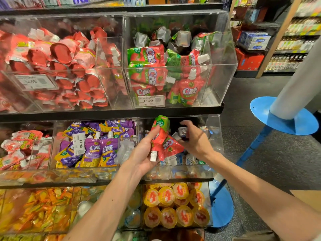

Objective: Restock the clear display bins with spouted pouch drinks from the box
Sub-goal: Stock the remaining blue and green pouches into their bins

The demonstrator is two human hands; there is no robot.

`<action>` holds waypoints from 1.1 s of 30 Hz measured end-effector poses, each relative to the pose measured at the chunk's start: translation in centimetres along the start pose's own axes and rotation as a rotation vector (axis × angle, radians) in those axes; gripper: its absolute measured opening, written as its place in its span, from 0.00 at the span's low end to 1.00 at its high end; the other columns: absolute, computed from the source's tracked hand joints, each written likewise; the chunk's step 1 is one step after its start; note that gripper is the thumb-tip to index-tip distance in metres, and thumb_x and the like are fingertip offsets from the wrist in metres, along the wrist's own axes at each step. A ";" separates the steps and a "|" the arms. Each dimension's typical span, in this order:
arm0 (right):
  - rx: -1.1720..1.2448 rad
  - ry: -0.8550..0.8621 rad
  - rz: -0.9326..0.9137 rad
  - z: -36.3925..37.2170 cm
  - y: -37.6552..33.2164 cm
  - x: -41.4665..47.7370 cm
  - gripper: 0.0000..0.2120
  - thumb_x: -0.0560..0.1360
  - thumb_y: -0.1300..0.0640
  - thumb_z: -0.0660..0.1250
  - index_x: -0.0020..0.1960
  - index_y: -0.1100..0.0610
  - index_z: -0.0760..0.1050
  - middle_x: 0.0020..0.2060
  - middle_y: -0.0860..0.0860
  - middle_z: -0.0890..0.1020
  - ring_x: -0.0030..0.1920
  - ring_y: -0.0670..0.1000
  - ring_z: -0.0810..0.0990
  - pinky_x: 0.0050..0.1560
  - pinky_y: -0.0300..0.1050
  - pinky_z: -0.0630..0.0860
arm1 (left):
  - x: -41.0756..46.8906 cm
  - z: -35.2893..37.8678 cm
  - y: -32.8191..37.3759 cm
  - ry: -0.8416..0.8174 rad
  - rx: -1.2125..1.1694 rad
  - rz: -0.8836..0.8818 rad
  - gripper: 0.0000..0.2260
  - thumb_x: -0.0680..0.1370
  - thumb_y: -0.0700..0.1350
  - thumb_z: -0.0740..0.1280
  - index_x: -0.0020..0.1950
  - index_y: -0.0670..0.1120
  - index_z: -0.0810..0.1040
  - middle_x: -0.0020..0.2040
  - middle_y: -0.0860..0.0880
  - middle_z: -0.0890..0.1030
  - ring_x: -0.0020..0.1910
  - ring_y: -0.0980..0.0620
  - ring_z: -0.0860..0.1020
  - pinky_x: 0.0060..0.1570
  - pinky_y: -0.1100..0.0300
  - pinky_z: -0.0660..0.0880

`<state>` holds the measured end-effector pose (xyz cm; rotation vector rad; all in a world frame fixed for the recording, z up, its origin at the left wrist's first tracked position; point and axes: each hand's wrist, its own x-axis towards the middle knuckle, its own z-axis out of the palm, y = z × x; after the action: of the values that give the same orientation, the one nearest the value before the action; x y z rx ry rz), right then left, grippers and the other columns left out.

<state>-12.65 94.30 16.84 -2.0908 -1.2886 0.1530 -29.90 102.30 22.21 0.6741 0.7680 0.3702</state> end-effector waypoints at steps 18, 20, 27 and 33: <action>0.195 0.404 -0.514 -5.3 -11.8 0.4 0.19 0.77 0.55 0.60 0.64 0.61 0.77 0.54 0.54 0.72 0.52 0.44 0.73 0.56 0.32 0.72 | -6.7 2.5 11.9 -0.258 0.584 0.218 0.25 0.71 0.67 0.66 0.53 0.48 0.83 0.49 0.48 0.86 0.45 0.52 0.82 0.56 0.52 0.77; 0.299 0.377 -0.422 -6.0 -12.4 0.8 0.12 0.78 0.60 0.63 0.58 0.54 0.80 0.55 0.49 0.75 0.56 0.45 0.75 0.59 0.38 0.72 | -7.3 2.4 13.4 -0.276 0.647 0.316 0.24 0.74 0.66 0.64 0.56 0.48 0.82 0.47 0.51 0.86 0.43 0.55 0.82 0.47 0.56 0.75; 0.992 0.308 0.071 -12.2 -15.9 2.6 0.17 0.82 0.47 0.58 0.58 0.60 0.78 0.43 0.53 0.86 0.44 0.52 0.85 0.46 0.50 0.83 | -8.5 4.0 17.7 -0.150 0.522 0.678 0.18 0.80 0.55 0.66 0.56 0.40 0.77 0.38 0.44 0.84 0.29 0.48 0.81 0.26 0.60 0.76; 1.185 0.057 0.528 -18.2 -16.2 5.6 0.11 0.79 0.52 0.65 0.57 0.58 0.73 0.42 0.59 0.82 0.38 0.57 0.82 0.28 0.46 0.80 | -8.7 7.1 19.2 -0.175 0.464 0.542 0.14 0.80 0.55 0.64 0.49 0.45 0.81 0.32 0.48 0.83 0.26 0.54 0.79 0.37 0.61 0.76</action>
<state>-14.30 94.97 41.82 -1.2812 -0.3439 0.8438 -31.76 108.65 43.43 1.3427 0.4937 0.6234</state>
